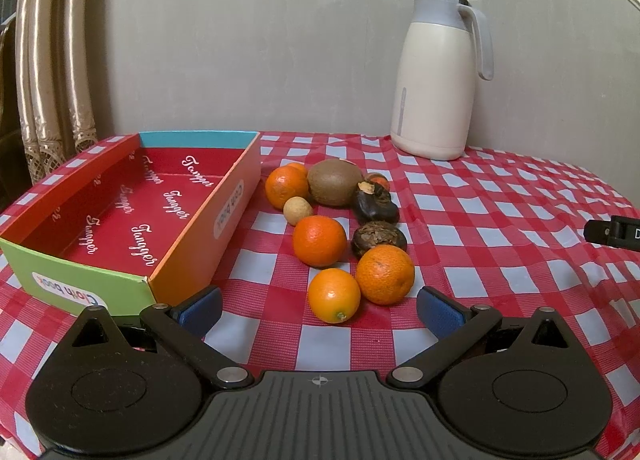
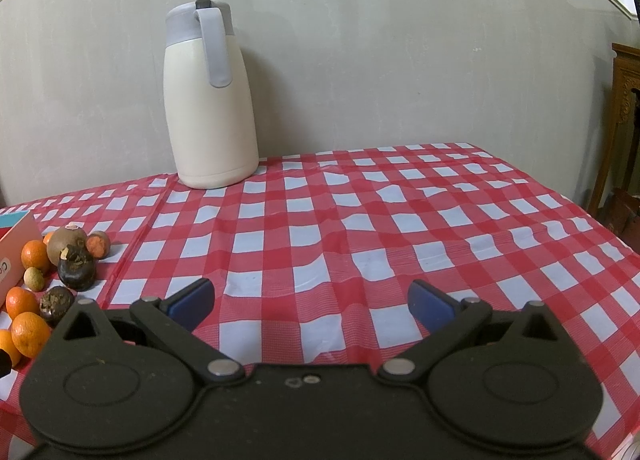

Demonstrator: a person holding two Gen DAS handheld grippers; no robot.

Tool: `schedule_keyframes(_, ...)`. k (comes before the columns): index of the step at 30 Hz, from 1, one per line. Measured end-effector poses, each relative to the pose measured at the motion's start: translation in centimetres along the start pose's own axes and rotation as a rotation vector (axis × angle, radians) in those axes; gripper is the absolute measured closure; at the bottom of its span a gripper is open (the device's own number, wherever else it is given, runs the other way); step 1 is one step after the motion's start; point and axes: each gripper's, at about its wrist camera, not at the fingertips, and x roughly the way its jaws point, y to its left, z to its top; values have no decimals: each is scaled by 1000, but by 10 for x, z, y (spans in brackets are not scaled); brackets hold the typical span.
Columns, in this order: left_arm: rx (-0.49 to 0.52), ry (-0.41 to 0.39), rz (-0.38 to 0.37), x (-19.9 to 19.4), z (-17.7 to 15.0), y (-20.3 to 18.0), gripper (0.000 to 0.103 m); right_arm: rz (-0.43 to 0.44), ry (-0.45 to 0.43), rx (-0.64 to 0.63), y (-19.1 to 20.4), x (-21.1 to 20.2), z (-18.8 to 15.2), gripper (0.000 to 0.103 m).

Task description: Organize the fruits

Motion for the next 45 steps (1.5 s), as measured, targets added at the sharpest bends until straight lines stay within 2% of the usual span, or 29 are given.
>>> schedule_keyframes(17, 8, 1, 14, 1, 0, 2, 0, 0, 1, 0, 0, 0, 0, 0)
schedule_keyframes(18, 10, 3, 14, 2, -1, 3, 6, 0, 1, 1, 1, 0, 0, 0)
schedule_keyframes(19, 13, 9, 14, 3, -1, 3, 17, 0, 0, 0, 0, 0, 0, 0)
schedule_keyframes(20, 16, 20, 11, 6, -1, 4, 21, 0, 0, 0, 0, 0, 0, 0)
schedule_keyframes(23, 11, 47, 2, 14, -1, 5, 26, -1, 3, 4, 1, 1, 0, 0)
schedule_keyframes(27, 33, 31, 7, 19, 1, 0, 28, 1, 7, 3, 2, 3, -1, 0)
schedule_keyframes(29, 31, 36, 4, 23, 3, 0, 36, -1, 7, 6, 2, 4, -1, 0)
schedule_keyframes(31, 18, 61, -10, 29, 4, 0, 66, 0, 9, 9, 1, 5, 0, 0)
schedule_keyframes(32, 20, 63, -3, 31, 4, 0, 71, 0, 9, 9, 1, 5, 0, 0)
schedule_keyframes(36, -2, 50, -34, 26, 7, 3, 71, 4, 7, 6, 3, 6, 0, 0)
schedule_keyframes(39, 13, 4, -33, 16, 10, 2, 71, 7, 8, 5, 4, 6, 0, 0)
schedule_keyframes(45, 1, -18, -30, 8, 15, 13, 71, 12, 11, -1, 10, 6, -1, 0)
